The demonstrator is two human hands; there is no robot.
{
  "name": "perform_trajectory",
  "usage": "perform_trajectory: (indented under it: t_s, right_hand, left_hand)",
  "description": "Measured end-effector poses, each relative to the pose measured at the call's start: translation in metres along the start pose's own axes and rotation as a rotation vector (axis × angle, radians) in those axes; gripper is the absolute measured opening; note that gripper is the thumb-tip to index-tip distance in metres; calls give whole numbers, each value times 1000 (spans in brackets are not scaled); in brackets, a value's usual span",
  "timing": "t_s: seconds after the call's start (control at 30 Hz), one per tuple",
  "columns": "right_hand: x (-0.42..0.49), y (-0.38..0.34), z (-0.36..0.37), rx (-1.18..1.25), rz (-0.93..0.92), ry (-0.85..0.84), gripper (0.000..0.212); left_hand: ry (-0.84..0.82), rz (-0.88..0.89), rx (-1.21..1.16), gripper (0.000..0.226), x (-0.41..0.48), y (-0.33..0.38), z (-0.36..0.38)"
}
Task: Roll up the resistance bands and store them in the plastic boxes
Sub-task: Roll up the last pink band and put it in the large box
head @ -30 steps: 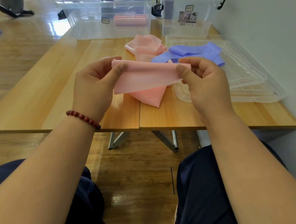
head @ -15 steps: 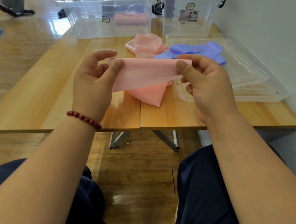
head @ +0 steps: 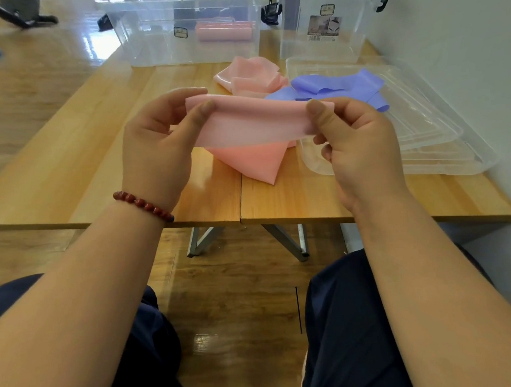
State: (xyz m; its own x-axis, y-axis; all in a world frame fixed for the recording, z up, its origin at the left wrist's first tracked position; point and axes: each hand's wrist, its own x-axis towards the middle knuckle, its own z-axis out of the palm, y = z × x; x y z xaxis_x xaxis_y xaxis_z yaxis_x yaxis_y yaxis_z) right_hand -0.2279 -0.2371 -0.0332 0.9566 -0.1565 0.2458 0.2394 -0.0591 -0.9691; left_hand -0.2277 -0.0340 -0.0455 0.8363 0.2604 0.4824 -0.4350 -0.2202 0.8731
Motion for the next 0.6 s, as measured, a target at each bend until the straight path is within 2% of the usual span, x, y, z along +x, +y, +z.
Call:
perform_trajectory:
  t_s: [0.17, 0.3, 0.4, 0.6]
  right_hand:
    - [1, 2, 1, -21, 9, 19, 18]
    - [2, 2, 1, 17, 19, 0, 5]
    - [0, 1, 0, 16, -3, -37, 13]
    - [1, 3, -1, -18, -2, 29, 8]
  left_hand:
    - [14, 32, 48, 9, 0, 0, 0]
    - [20, 26, 67, 8, 0, -1, -1]
    - [33, 8, 72, 11, 1, -3, -1]
    - [4, 8, 34, 17, -1, 0, 0]
